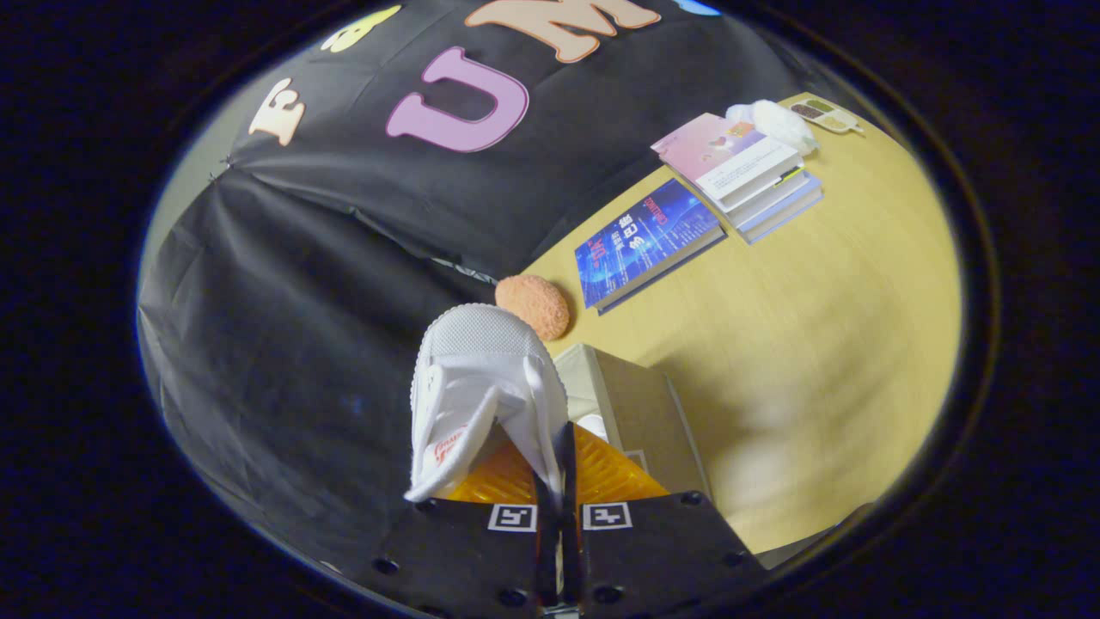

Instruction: Open the storage box then place both shoes into the box .Put the left shoe in first, then the right shoe, with the right side of both shoes facing outward in a uniform manner.

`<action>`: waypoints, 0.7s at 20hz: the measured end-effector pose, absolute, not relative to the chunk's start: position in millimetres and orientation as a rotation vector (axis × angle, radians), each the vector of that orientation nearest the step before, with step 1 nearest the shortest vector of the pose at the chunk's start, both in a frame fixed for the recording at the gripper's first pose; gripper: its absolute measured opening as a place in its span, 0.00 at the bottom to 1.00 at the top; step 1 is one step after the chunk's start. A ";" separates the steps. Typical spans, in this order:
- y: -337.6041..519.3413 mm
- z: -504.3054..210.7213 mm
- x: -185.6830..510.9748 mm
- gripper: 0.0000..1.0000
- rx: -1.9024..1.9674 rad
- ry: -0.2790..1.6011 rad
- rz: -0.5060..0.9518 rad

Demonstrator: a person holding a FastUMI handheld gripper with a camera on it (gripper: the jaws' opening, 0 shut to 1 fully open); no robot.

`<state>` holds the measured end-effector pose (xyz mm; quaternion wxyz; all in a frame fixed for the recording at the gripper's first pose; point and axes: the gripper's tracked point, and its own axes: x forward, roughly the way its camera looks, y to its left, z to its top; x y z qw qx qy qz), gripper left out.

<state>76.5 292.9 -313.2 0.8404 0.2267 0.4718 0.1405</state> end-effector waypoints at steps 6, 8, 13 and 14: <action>293.7 -355.6 74.9 0.05 0.232 0.956 0.189; 299.5 -360.7 76.7 0.05 0.148 0.922 0.174; 302.7 -367.3 73.9 0.10 -0.033 0.878 0.179; 303.1 -367.0 73.9 0.11 -0.044 0.869 0.184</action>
